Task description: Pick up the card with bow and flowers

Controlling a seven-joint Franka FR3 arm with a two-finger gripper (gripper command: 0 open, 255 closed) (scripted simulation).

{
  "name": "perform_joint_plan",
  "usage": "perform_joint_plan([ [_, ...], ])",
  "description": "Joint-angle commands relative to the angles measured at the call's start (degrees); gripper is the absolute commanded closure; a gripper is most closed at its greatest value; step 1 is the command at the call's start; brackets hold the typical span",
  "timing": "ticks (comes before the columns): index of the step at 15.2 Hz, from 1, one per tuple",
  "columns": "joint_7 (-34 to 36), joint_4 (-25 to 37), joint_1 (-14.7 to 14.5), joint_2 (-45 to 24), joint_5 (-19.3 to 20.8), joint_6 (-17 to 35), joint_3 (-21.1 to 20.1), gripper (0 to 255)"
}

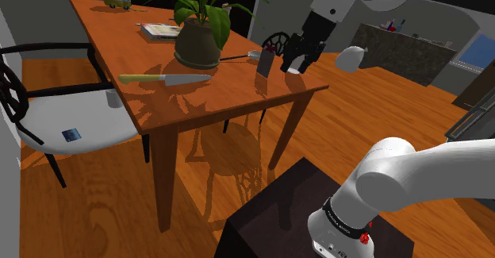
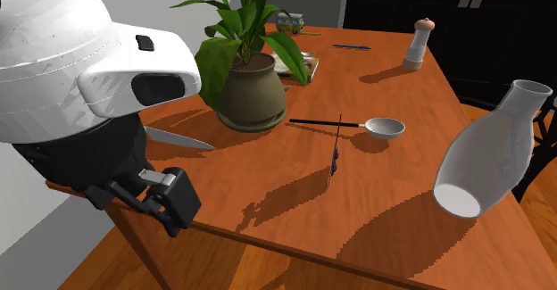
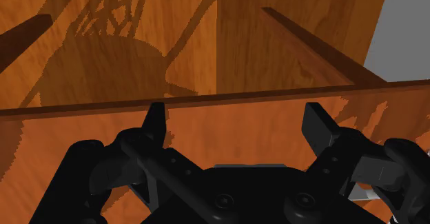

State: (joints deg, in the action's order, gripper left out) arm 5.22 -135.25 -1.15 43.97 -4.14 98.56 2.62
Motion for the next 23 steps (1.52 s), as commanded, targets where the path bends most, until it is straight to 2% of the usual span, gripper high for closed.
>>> perform_joint_plan([
  [1, 0.0, 0.0, 0.0, 0.0, 0.0, 0.0, 0.0, 0],
  [12, -4.38, -2.49, 4.2, -11.46, 4.74, 24.21, 5.25, 0],
  [18, -6.76, -0.07, 5.61, -20.13, 5.38, 36.32, 8.6, 0],
  [23, -9.41, 3.88, 6.06, -28.06, 4.04, 45.17, 11.71, 0],
])
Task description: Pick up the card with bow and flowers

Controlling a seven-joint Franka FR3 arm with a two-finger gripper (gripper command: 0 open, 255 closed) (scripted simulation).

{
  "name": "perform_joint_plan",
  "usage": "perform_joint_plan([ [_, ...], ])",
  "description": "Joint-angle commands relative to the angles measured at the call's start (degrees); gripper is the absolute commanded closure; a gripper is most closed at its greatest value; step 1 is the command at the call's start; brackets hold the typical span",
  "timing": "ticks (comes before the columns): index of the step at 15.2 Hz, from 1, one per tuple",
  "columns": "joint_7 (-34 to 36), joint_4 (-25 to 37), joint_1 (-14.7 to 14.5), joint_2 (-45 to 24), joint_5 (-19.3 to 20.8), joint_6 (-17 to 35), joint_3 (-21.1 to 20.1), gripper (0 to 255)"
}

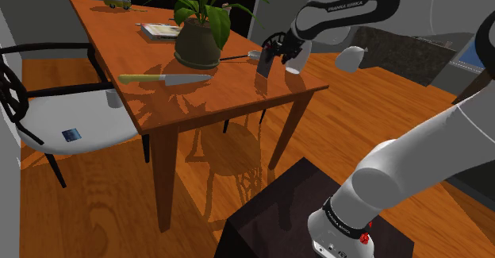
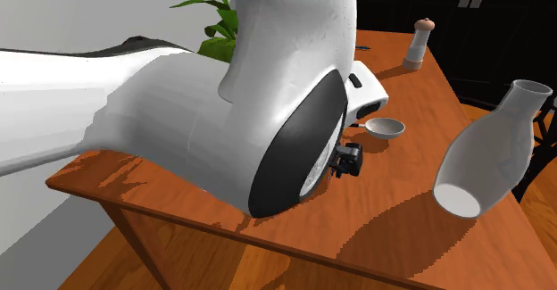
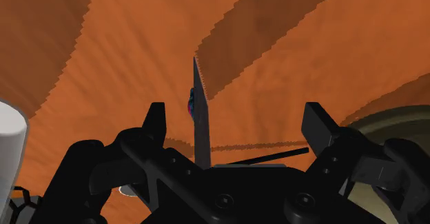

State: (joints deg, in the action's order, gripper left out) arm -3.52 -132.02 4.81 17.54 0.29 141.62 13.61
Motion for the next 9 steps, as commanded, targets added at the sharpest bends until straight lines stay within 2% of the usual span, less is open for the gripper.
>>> perform_joint_plan([
  [1, -1.35, 1.64, 0.11, -3.26, -0.94, 3.71, 1.37, 0],
  [3, -2.4, 3.14, 0.09, -5.56, -1.92, 5.84, 2.29, 0],
  [9, -3.51, 0.14, -0.25, -7.34, -3.13, 10.55, 2.75, 0],
])
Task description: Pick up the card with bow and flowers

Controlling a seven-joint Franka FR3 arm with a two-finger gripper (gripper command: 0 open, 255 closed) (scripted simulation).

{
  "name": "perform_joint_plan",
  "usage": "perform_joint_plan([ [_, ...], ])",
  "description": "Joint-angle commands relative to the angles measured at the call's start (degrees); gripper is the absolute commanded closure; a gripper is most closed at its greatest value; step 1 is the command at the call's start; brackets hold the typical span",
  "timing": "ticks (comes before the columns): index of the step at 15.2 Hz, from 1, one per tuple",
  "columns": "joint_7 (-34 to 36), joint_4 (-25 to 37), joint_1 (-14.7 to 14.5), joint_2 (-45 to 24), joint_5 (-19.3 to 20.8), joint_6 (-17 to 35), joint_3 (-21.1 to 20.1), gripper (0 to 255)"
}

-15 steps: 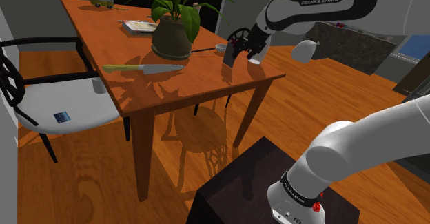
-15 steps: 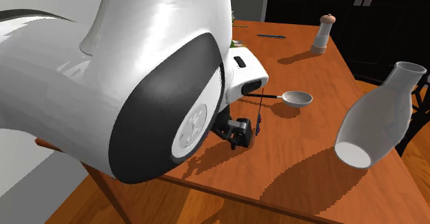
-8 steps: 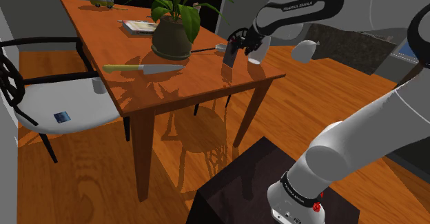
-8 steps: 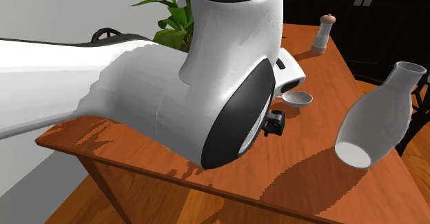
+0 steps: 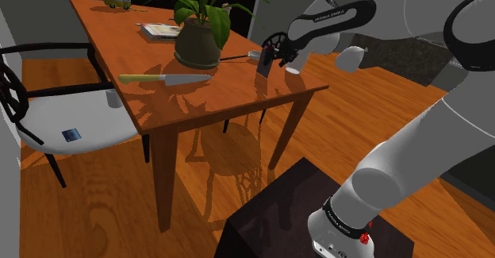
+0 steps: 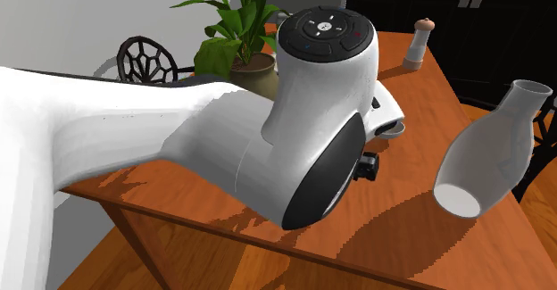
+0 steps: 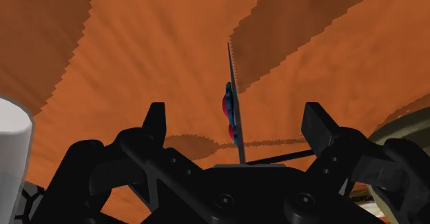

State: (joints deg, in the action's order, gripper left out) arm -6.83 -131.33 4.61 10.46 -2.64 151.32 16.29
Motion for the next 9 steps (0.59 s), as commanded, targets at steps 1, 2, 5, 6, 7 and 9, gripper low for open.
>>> perform_joint_plan([
  [1, -0.56, -1.28, -0.18, -0.81, -0.62, 2.09, 0.22, 0],
  [2, -0.56, -1.28, -0.18, -0.81, -0.62, 2.09, 0.22, 0],
  [5, -0.59, -1.48, -0.17, -0.74, -0.61, 2.22, 0.23, 255],
  [6, -0.62, -1.47, -0.17, -0.77, -0.64, 2.23, 0.25, 255],
  [7, -0.63, -1.46, -0.17, -0.76, -0.64, 2.22, 0.25, 255],
  [9, -0.64, -1.46, -0.17, -0.76, -0.64, 2.21, 0.25, 255],
])
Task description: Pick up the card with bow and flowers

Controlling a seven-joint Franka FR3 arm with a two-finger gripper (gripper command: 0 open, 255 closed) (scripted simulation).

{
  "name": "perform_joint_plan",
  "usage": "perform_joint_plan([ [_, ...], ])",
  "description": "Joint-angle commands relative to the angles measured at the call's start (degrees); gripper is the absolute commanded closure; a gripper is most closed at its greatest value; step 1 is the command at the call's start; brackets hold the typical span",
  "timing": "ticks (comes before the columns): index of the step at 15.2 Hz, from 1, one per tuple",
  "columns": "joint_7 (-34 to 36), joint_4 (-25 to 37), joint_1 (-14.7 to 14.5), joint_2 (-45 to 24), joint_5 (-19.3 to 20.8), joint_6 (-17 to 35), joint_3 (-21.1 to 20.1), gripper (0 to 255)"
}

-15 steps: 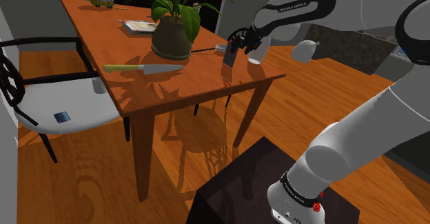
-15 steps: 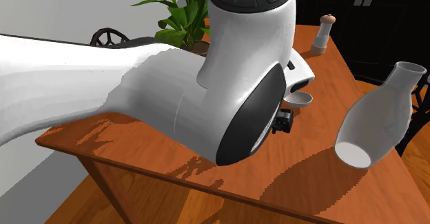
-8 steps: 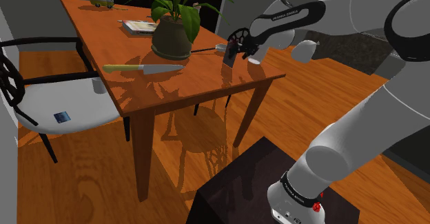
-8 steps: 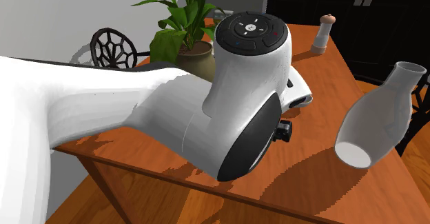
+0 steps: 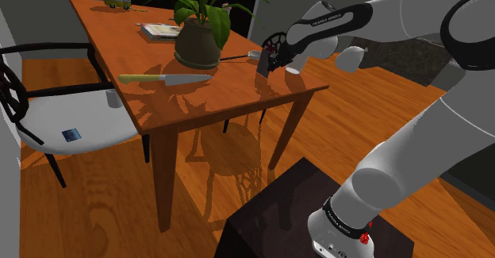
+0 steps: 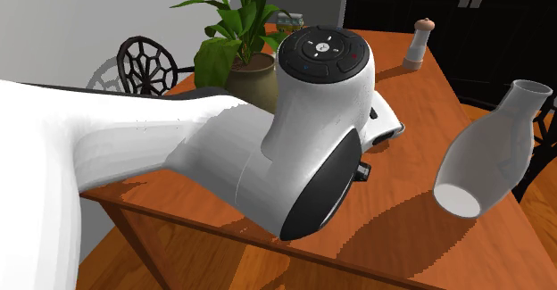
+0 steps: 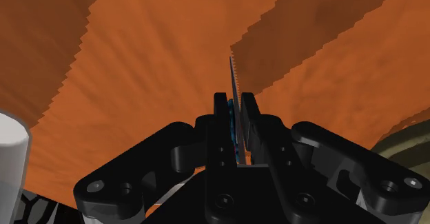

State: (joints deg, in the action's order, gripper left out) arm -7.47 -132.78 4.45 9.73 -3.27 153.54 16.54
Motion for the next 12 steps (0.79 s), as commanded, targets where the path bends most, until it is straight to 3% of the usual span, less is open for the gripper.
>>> perform_joint_plan([
  [1, 0.0, -0.03, -0.01, -0.02, 0.0, 0.01, -0.01, 255],
  [4, 0.07, 0.17, -0.02, -0.08, 0.02, -0.12, -0.04, 255],
  [12, 1.62, 4.12, 0.47, 2.36, 1.71, -6.41, -0.68, 255],
])
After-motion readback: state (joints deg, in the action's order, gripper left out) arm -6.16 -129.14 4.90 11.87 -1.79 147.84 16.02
